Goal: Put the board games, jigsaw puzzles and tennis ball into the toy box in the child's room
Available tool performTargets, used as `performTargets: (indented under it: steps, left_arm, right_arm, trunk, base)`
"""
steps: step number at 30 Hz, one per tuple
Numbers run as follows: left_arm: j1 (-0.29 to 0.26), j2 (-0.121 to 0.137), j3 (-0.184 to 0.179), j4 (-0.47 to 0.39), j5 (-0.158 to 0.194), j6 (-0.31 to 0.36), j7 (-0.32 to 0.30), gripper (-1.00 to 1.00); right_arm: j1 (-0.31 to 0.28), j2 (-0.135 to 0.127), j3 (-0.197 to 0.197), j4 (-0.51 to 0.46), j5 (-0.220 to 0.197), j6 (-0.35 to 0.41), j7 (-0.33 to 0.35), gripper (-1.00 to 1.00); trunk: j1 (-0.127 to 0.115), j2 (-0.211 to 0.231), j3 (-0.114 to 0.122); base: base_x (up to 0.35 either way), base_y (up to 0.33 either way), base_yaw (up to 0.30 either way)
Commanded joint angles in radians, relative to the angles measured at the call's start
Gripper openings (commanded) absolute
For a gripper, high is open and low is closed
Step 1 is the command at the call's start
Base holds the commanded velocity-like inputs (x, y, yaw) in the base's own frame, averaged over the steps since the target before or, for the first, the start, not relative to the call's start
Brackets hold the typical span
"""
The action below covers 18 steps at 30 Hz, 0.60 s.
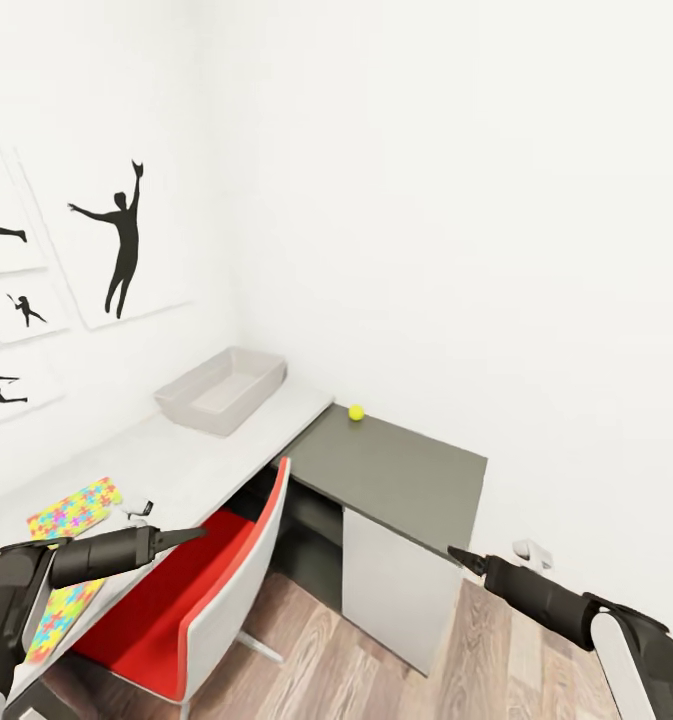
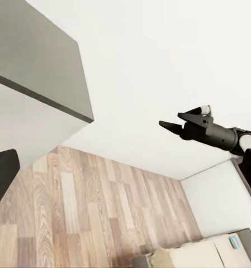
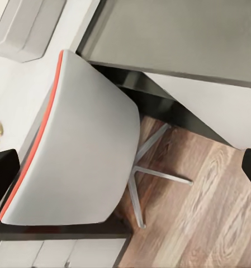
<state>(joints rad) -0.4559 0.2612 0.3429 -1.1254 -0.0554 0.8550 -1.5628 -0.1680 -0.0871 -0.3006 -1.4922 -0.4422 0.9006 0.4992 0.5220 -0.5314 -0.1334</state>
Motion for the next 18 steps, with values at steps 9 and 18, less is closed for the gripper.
performTargets:
  steps: [9,18]
  left_arm:
    - [-0.001,-0.003,0.000,-0.001,-0.007,0.010,-0.005,1.00]
    - [-0.001,-0.005,-0.001,-0.001,-0.007,0.009,-0.005,1.00]
  right_arm:
    - [-0.001,0.001,-0.002,0.000,0.006,0.004,0.005,1.00]
    - [-0.001,0.001,-0.001,0.000,0.008,0.004,0.004,1.00]
  trunk:
    - [0.001,-0.002,0.002]
    - [0.001,-0.002,0.002]
  base:
    - [0.230,-0.197,0.276]
    - [0.151,-0.239,0.288]
